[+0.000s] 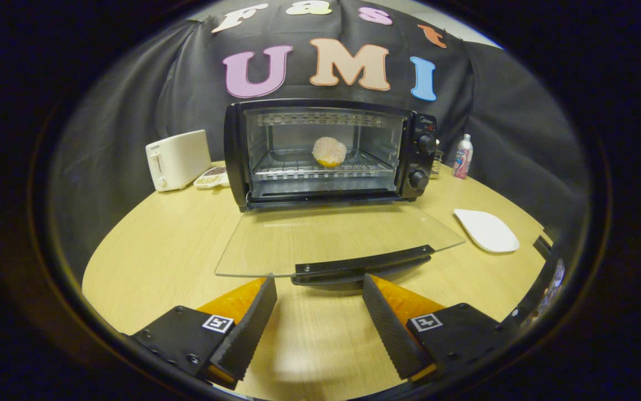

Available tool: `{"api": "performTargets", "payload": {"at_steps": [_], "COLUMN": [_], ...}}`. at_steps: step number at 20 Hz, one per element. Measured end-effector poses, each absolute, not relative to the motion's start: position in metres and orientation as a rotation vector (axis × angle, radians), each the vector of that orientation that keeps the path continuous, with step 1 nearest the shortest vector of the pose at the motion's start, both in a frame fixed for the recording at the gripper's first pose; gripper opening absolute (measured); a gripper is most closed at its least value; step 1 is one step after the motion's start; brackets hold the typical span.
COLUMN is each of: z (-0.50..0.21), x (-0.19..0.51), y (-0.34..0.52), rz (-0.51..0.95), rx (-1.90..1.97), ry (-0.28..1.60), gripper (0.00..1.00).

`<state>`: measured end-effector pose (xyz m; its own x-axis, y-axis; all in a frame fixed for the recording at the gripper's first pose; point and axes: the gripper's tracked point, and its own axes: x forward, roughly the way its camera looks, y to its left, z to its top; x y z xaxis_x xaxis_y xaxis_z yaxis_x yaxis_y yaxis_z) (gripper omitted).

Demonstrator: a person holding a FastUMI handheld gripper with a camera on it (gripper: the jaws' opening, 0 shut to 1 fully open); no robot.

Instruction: Open the toaster oven, put the food inside, and close the toaster oven door.

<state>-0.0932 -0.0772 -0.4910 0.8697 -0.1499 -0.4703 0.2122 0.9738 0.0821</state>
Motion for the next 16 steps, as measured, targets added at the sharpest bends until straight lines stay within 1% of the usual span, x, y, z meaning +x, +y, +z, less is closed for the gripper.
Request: {"api": "performTargets", "payload": {"at_steps": [12,16], "z": [-0.455,-0.436], "x": [-0.085,-0.079], "y": [-0.094,-0.098], "rz": [-0.237,-0.238], "rx": [0.040,0.035], "ry": [0.430,0.378], "gripper": [0.99,0.99]}}
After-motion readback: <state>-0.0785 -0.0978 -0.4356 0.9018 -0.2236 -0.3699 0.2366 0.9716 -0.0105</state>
